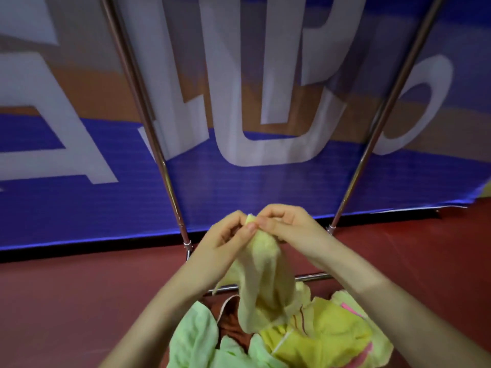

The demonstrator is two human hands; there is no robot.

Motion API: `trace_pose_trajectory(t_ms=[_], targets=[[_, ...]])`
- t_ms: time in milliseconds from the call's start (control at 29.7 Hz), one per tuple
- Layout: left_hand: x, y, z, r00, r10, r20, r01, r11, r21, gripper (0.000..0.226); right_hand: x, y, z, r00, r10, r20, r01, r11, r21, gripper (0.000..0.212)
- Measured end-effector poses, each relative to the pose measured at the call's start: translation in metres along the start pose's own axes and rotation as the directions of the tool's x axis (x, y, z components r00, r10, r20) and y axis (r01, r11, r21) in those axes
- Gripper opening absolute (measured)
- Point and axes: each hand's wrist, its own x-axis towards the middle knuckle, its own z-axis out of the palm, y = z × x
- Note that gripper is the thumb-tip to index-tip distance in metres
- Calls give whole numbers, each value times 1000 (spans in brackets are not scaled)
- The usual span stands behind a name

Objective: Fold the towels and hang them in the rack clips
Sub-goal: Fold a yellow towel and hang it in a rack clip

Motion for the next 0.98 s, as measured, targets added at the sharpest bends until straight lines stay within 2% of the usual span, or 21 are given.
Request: trace_pose_trajectory(t_ms=[101,168,236,337,404,572,640,741,909,976], targets=[[-11,44,-6,999,16,-30,-17,999,-34,20,-15,-44,16,992,-125,-31,124,992,-19,20],[-14,57,-7,999,31,-30,-33,999,-41,29,-18,-59,21,981,-182,-69,180,983,-37,20],[-13,62,-9,1000,30,-7,-30,999,-19,35,-18,-69,21,978,-185,-98,184,983,-24,20],[-22,84,-8,995,95,16,-96,994,56,25,-28,-87,27,980,-192,-53,188,979,-79,19],[-28,93,-9,996,85,32,-87,992,92,25,-36,-95,32,975,-222,-33,216,969,-120,20],[-50,87,-17,984,-87,154,71,992,109,40,-49,-109,28,936,-308,-172,286,948,-143,22],[-57,80,-25,967,-162,195,137,981,133,38,-51,-112,18,920,-306,-243,275,949,-153,22],[-63,72,-41,947,-255,194,210,951,226,49,-55,-110,-2,899,-283,-334,245,958,-150,22],[-71,66,-66,886,-428,178,353,872,340,28,-61,-107,-30,862,-259,-436,219,965,-141,24],[-74,62,-77,874,-462,147,370,831,415,29,-63,-105,-40,842,-239,-484,202,971,-128,24]])
